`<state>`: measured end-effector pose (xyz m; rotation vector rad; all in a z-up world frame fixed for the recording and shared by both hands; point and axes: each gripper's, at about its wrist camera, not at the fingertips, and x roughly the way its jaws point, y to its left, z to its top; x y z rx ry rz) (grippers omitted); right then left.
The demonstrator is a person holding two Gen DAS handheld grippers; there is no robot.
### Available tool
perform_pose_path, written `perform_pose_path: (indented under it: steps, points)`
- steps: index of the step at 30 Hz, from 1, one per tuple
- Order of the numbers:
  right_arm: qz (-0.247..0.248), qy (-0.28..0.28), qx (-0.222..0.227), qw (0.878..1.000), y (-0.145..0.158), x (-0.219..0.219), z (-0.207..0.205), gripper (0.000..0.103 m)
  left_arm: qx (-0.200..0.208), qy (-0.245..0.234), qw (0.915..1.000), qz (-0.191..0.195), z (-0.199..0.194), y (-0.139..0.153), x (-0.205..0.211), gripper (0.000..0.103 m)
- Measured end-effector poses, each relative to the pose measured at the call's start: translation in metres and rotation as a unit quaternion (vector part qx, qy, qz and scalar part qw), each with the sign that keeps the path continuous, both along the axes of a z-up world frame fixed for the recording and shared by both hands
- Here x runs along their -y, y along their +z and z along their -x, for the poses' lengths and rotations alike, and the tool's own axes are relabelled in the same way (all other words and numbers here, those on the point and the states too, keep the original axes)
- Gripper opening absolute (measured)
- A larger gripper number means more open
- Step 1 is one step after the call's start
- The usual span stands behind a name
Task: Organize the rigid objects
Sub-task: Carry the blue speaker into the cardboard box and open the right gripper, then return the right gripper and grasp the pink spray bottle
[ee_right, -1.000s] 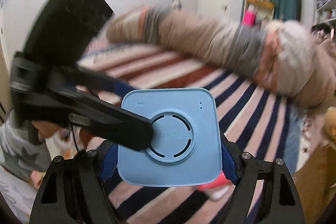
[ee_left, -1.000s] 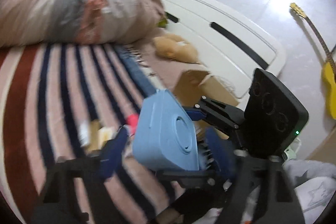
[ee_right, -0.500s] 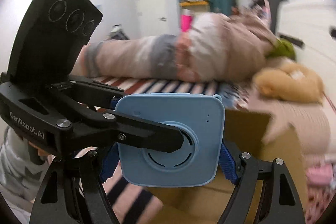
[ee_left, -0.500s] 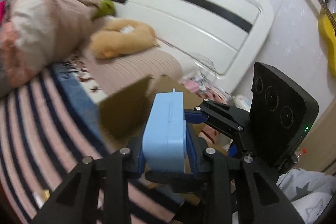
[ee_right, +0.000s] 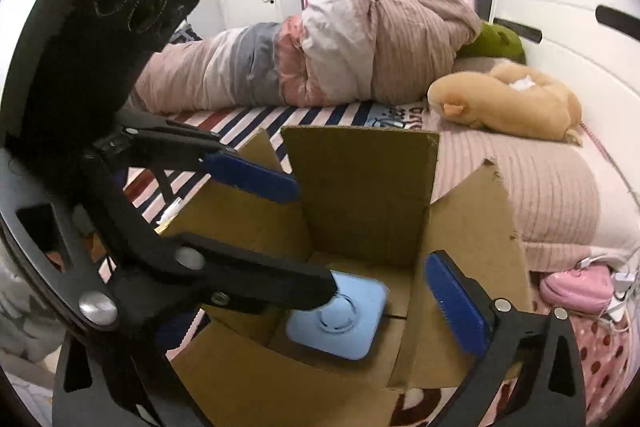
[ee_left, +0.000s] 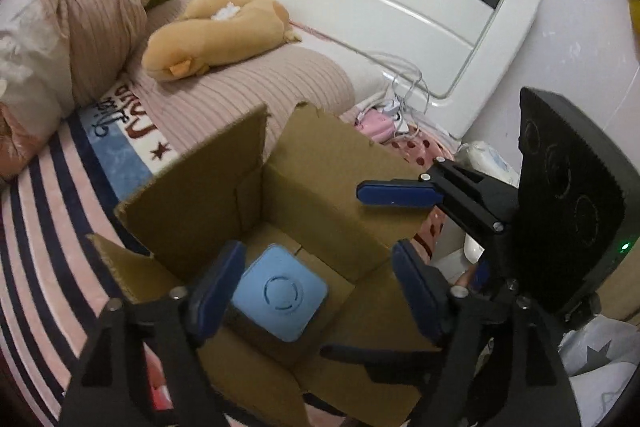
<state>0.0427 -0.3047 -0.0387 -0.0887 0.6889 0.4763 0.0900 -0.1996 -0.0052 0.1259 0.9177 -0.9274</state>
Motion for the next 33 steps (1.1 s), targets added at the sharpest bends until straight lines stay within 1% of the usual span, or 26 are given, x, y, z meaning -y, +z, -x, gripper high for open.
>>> perform_pose_path:
  steps: [3,6,9,10,12,13,15,17,18,19,20,21,22,25,26,27,28,29,31,33]
  points:
    - [-0.002,-0.001,0.015,1.0,0.005,-0.003,-0.001,0.103,0.015,0.016,0.9996,0.015,0.004,0.014,-0.017,0.076]
    - [-0.006,-0.008,0.012,1.0,0.012,-0.009,0.0,0.103,0.034,0.028,0.9986,0.028,0.012,0.027,-0.037,0.079]
    - [-0.021,-0.004,0.014,1.0,0.023,-0.018,0.003,0.103,0.055,0.057,0.996,0.043,0.02,0.041,-0.068,0.079]
    - [-0.019,-0.005,0.021,1.0,0.027,-0.024,0.004,0.103,0.063,0.079,0.9938,0.046,0.023,0.045,-0.084,0.08]
    - [-0.005,0.009,0.04,0.999,0.039,-0.043,0.01,0.103,0.072,0.126,0.9883,0.045,0.028,0.048,-0.113,0.08]
    - [-0.004,0.022,0.047,0.999,0.044,-0.052,0.013,0.103,0.08,0.153,0.9839,0.045,0.032,0.048,-0.132,0.08]
    - [-0.015,0.046,0.054,0.997,0.054,-0.075,0.018,0.103,0.092,0.193,0.976,0.042,0.038,0.045,-0.168,0.08]
    - [-0.018,0.07,0.059,0.996,0.06,-0.101,0.022,0.096,0.094,0.226,0.9689,0.039,0.044,0.04,-0.198,0.08]
    - [-0.014,0.076,0.063,0.995,0.06,-0.112,0.023,0.096,0.095,0.245,0.9642,0.037,0.047,0.036,-0.214,0.08]
    - [-0.008,0.082,0.065,0.995,0.06,-0.124,0.024,0.096,0.098,0.269,0.9574,0.033,0.052,0.03,-0.233,0.08]
    - [-0.004,0.093,0.062,0.994,0.057,-0.137,0.025,0.096,0.102,0.293,0.9503,0.026,0.057,0.023,-0.251,0.08]
    - [-0.004,0.106,0.055,0.993,0.053,-0.15,0.025,0.096,0.104,0.304,0.9467,0.022,0.061,0.018,-0.26,0.08]
    - [-0.004,0.117,0.045,0.992,0.048,-0.161,0.024,0.096,0.105,0.321,0.9411,0.018,0.066,0.009,-0.277,0.08]
    - [-0.004,0.151,-0.003,0.989,0.023,-0.193,0.019,0.089,0.099,0.349,0.9318,0.011,0.075,-0.015,-0.304,0.08]
    - [-0.006,0.16,-0.027,0.987,0.011,-0.203,0.015,0.089,0.094,0.359,0.9286,0.007,0.077,-0.025,-0.312,0.08]
    - [-0.006,0.162,-0.042,0.986,0.002,-0.21,0.012,0.089,0.089,0.367,0.926,0.004,0.078,-0.034,-0.318,0.08]
    - [-0.002,0.158,-0.053,0.986,-0.007,-0.216,0.009,0.089,0.082,0.375,0.9235,0.002,0.08,-0.044,-0.326,0.08]
    - [0.009,0.142,-0.067,0.988,-0.019,-0.223,0.003,0.089,0.077,0.379,0.9222,0.001,0.081,-0.052,-0.331,0.08]
    - [0.029,0.096,-0.085,0.991,-0.039,-0.227,-0.008,0.089,0.068,0.387,0.9197,0.002,0.083,-0.066,-0.338,0.08]
    - [0.037,0.031,-0.11,0.993,-0.062,-0.224,-0.023,0.086,0.061,0.389,0.9194,0.006,0.083,-0.077,-0.341,0.08]
